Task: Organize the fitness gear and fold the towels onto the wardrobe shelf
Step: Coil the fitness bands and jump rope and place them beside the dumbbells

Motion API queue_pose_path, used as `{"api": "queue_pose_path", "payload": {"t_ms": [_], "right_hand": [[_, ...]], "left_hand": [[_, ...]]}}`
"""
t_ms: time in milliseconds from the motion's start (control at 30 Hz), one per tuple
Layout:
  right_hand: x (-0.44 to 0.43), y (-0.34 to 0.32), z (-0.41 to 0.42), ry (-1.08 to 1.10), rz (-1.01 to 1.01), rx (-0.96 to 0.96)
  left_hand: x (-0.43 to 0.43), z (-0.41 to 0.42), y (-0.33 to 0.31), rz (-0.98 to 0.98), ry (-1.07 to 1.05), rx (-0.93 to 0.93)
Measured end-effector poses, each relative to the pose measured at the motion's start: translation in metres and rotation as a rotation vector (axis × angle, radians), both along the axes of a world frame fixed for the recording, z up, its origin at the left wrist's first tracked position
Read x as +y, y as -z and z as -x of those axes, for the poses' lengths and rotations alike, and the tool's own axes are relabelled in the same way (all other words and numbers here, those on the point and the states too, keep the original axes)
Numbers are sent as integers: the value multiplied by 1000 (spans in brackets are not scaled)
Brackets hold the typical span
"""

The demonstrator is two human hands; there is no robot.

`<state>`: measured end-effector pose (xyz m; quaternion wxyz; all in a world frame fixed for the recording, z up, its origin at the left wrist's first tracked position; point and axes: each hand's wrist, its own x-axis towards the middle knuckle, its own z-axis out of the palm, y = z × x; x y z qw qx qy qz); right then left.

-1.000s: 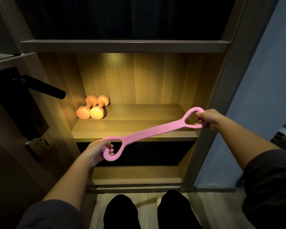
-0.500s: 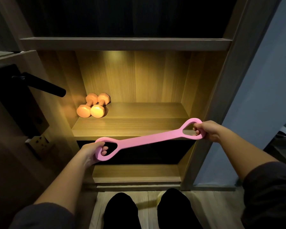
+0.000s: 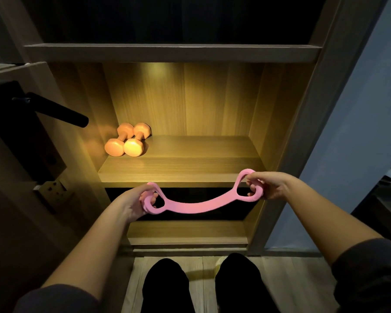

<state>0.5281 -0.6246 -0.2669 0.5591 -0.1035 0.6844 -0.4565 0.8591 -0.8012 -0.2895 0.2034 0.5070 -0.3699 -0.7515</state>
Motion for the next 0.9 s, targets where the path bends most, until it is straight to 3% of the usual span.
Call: {"api": "queue_pose_path", "payload": {"t_ms": [100,200,500,900], "right_hand": [[-4,-3,-14,14,29,-132],[-8,-1,-30,9,84,-219],[-18,13,-91,-65,180,10],[-22,19,-126,-33,256,33]], "left_hand": [[8,7,-3,-64,29,76],[20,19,0,-4,91,43],[58,52,11,163,132,2],[78,64,17,338,99,-38]]}}
